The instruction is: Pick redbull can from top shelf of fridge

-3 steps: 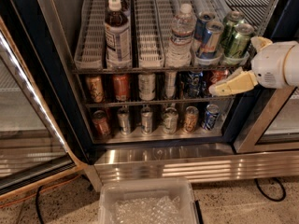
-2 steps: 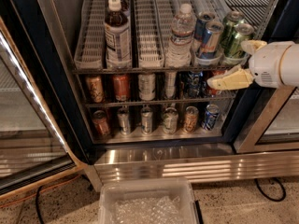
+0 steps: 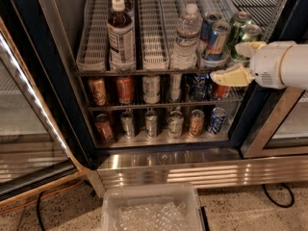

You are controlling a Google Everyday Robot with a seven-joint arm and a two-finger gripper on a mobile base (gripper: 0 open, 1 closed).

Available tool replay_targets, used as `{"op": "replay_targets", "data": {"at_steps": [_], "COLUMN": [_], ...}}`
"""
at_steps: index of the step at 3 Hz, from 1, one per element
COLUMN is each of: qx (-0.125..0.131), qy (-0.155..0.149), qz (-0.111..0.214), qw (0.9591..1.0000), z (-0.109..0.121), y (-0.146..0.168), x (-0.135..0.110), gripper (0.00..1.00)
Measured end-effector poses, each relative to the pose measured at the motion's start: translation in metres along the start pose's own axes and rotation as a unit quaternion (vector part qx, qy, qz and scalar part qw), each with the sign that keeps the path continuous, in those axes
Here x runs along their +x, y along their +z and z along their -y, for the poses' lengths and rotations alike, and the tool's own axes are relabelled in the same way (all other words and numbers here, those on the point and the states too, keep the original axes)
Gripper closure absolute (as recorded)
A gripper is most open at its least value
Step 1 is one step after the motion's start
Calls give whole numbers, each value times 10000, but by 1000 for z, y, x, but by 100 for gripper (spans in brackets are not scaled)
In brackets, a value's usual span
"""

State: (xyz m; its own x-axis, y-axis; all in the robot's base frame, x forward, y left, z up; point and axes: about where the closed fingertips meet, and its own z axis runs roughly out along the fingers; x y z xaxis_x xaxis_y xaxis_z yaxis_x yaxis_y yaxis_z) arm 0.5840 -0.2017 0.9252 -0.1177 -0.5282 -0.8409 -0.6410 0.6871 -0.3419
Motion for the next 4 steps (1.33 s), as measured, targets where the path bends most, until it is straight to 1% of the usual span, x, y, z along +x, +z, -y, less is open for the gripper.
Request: {"op": "replay_targets", "data": {"at_steps": [1,2,3,4], "qx": [95,235,420,532], "qy": [-43,-30,-17,32], "qz": [97,200,326,439], "qw": [9999,9995,9986,9976], "z": [5,15,28,34], "y": [9,20,24,27], "x": [-5,-8,-14,-16], "gripper": [36,34,35,37]}}
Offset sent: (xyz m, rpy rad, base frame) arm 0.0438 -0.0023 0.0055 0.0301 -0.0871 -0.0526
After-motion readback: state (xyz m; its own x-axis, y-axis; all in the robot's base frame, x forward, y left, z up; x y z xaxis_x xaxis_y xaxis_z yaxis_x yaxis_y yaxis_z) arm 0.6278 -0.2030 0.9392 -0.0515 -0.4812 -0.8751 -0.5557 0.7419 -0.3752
